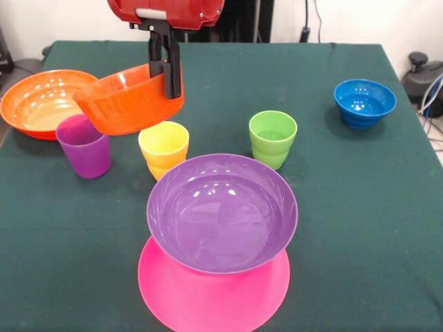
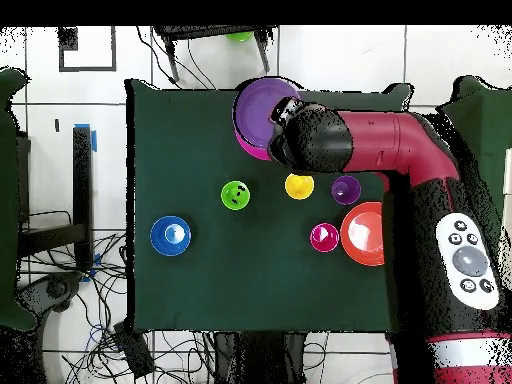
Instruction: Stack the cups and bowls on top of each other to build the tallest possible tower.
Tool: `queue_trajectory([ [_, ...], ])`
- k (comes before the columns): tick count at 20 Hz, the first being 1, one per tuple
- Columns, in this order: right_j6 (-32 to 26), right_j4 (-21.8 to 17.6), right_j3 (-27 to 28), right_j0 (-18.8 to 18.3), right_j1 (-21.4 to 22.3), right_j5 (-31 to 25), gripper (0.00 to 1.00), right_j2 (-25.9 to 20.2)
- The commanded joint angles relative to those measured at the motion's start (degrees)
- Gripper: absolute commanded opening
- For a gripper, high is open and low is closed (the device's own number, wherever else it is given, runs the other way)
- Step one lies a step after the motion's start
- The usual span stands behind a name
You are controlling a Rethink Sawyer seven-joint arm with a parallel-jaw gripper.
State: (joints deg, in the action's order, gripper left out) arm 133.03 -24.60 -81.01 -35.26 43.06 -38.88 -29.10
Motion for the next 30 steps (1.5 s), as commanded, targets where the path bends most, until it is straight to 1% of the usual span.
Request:
queue_trajectory([
  [1, -12.6, -3.8, -1.4, 2.0, -0.5, -5.0, 0.0, -1.3],
  [3, -12.7, -3.7, 0.3, 2.5, -1.2, -5.9, 0.0, -1.5],
  [5, -13.6, -3.3, 2.6, 2.9, -1.5, -8.1, 0.0, -1.9],
  [10, -14.1, -3.3, 9.4, 5.1, -3.6, -12.6, 0.0, -2.2],
  [12, -13.8, -3.4, 10.4, 5.5, -4.0, -12.9, 0.0, -2.1],
  [15, -13.5, -3.3, 14.0, 7.1, -5.4, -15.0, 0.0, -2.4],
  [20, -15.1, -3.8, 19.4, 8.4, -7.7, -17.8, 0.0, -2.8],
  [26, -16.1, -4.8, 25.0, 10.1, -10.9, -18.8, 0.0, -2.9],
  [30, -16.1, -5.9, 27.4, 10.9, -14.0, -16.9, 0.0, -2.4],
])
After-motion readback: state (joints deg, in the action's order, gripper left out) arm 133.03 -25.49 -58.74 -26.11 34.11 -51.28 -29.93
